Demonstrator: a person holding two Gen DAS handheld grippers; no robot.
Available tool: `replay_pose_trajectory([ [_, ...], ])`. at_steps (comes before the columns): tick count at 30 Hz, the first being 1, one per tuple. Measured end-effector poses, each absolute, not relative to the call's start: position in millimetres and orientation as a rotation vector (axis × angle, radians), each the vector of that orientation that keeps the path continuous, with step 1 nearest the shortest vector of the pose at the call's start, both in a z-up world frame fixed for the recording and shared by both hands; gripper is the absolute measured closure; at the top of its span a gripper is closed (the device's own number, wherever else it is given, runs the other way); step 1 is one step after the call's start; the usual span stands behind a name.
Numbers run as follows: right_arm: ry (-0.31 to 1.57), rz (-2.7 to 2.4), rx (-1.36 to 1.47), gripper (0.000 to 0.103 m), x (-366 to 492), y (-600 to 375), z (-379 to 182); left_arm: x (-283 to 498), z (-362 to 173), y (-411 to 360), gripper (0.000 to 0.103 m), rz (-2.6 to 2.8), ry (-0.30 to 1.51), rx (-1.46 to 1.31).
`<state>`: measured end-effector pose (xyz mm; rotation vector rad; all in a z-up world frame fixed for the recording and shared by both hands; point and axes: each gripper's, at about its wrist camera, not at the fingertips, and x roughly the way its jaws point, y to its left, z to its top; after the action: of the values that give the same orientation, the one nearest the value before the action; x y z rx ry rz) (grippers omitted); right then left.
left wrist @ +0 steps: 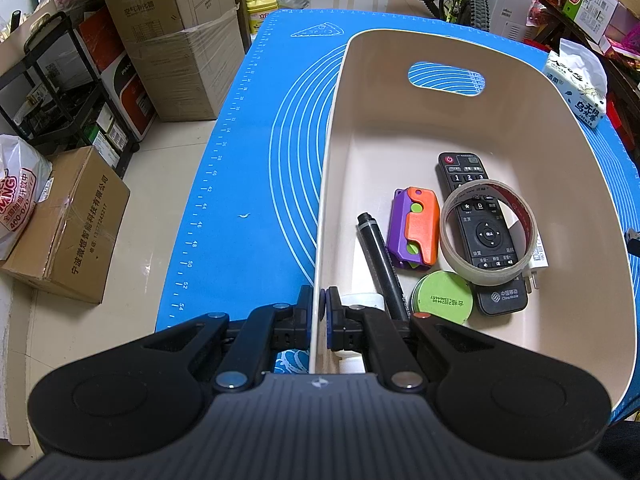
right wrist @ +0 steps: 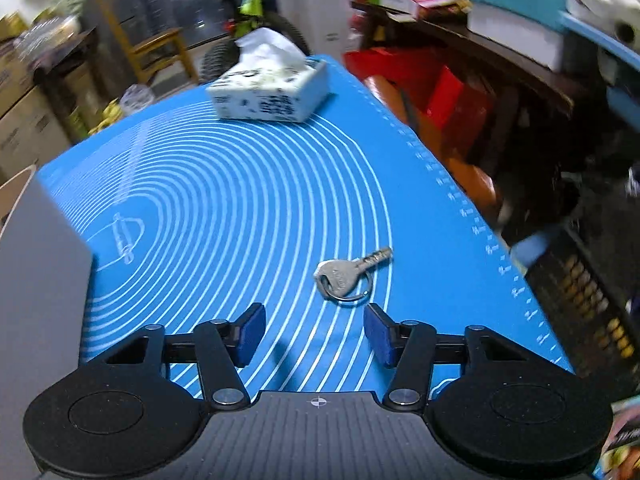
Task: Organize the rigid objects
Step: 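Return the open right gripper toward the keys on the mat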
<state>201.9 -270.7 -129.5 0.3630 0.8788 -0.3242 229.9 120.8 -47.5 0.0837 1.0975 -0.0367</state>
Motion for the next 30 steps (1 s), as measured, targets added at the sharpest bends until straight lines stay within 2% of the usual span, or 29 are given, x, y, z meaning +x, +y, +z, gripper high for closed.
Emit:
replay_pose_trajectory([
  [7,0.834,-0.39,0.381,0.047,208.2,-273.5,-140.8,229.9,-47.6,120.9,0.095,-0.037,1.097,0.083],
  [11,0.793,-0.419,0.392,0.059,208.2,-276.6,-142.4,229.9,-47.6,120.8,0.095,-0.037,1.097,0.084],
  [16,0.782,-0.436,0.331,0.067,212.2,-274.8,-143.1,230.0,-47.6,120.7,0.095,-0.036,1.098,0.084],
  [18,0.772,-0.446,0.275,0.079,212.7,-270.5,-141.8,230.1,-47.3,121.0,0.095,-0.036,1.098,0.084],
  [19,0.77,-0.438,0.261,0.091,212.8,-270.7,-141.4,230.3,-47.2,121.3,0.095,-0.036,1.098,0.084],
  [30,0.771,-0.411,0.165,0.089,216.9,-254.6,-137.1,230.2,-47.4,121.0,0.095,-0.036,1.098,0.085],
])
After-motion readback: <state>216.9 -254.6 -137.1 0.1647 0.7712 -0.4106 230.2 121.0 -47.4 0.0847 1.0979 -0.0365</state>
